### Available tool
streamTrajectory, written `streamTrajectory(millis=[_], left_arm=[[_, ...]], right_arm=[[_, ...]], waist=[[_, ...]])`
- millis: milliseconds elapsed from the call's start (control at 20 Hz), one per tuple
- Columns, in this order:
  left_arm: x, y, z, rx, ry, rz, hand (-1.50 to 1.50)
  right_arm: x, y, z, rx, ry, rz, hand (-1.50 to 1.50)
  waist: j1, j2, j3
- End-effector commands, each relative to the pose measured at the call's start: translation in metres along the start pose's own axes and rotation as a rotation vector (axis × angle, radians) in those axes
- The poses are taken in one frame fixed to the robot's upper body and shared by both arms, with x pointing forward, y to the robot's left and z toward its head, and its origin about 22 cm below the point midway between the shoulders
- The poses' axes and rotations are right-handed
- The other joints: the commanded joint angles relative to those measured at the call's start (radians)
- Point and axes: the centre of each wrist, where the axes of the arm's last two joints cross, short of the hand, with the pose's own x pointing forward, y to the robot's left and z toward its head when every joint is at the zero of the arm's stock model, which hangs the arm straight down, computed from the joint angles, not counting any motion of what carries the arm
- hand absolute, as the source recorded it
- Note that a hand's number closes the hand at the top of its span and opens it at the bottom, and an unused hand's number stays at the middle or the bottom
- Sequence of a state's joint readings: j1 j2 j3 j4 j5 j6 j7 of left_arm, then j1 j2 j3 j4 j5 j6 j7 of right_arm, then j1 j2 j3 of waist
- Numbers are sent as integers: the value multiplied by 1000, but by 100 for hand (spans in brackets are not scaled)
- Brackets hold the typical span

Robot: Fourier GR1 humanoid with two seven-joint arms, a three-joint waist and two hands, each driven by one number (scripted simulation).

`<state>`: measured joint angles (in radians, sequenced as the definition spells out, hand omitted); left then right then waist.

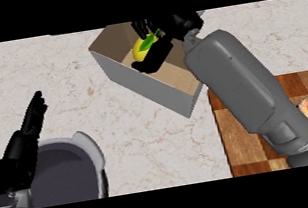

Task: Pick the lemon from the cutting board and place it in the cardboard box

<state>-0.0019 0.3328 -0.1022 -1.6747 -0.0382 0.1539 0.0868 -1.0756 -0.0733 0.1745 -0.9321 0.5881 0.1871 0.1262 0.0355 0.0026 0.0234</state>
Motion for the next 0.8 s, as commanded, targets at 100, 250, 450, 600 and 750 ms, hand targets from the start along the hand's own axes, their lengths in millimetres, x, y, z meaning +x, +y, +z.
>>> streamTrajectory(millis=[100,250,450,600,750], left_arm=[[-28,-15,2,18,120,-33,0],[-28,-14,0,13,114,-32,0],[-26,-9,-10,3,114,-39,0],[-16,-11,-10,14,99,-24,0],[-15,-8,-6,3,87,-30,0]], right_arm=[[-8,35,-18,40,114,-65,-150],[-23,47,-16,48,90,-67,-150],[-19,42,-24,-15,88,-160,-150],[-23,33,-24,-154,79,-309,-150],[-32,27,-22,-299,93,-441,-150]], waist=[[3,14,-24],[-6,12,-24],[16,18,-24],[15,16,-23],[19,17,-23]])
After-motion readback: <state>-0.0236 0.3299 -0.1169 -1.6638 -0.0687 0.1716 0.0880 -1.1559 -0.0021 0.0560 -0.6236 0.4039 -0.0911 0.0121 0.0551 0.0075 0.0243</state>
